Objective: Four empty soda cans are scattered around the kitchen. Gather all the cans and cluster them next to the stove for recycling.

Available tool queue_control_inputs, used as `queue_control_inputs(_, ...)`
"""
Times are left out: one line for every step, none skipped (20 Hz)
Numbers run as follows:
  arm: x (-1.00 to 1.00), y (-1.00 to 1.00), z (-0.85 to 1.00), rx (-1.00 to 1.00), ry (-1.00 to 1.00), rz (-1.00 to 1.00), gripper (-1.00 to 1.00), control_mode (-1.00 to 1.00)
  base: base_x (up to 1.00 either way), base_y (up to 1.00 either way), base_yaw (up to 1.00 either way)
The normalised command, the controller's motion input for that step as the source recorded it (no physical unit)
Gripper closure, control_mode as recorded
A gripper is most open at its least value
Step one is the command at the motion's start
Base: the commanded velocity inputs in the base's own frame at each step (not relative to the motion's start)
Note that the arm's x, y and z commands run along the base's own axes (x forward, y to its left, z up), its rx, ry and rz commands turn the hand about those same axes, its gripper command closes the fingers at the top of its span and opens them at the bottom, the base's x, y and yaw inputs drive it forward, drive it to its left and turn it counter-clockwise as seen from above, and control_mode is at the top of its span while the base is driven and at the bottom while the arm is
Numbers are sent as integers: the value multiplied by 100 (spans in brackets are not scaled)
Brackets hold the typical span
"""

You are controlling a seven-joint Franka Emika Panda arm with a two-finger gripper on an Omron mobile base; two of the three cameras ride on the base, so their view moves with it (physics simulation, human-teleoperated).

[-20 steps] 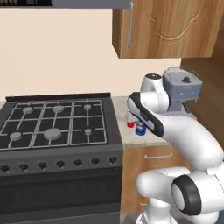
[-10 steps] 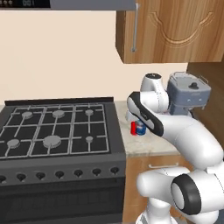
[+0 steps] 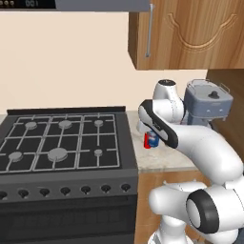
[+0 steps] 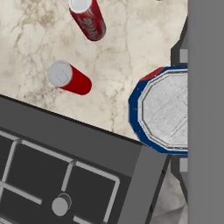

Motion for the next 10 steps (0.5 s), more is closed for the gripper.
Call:
queue_control_inputs(0,0,0,0,0,0,100,100,0,-10,4)
queue_control_inputs(0,0,0,0,0,0,100,100,0,-7,3)
queue_control_inputs(0,0,0,0,0,0,100,100,0,-6,3)
queue_control_inputs(0,0,0,0,0,0,100,100,0,-5,2)
queue_control_inputs(0,0,0,0,0,0,100,100,0,-4,1)
queue_control_inputs(0,0,0,0,0,0,100,100,0,-3,1)
queue_control_inputs(0,0,0,0,0,0,100,100,0,-3,1)
queue_control_inputs(0,0,0,0,0,0,100,100,0,0,1)
queue_control_inputs(0,0,0,0,0,0,100,100,0,0,1)
queue_control_inputs(0,0,0,0,0,0,100,100,0,-1,2)
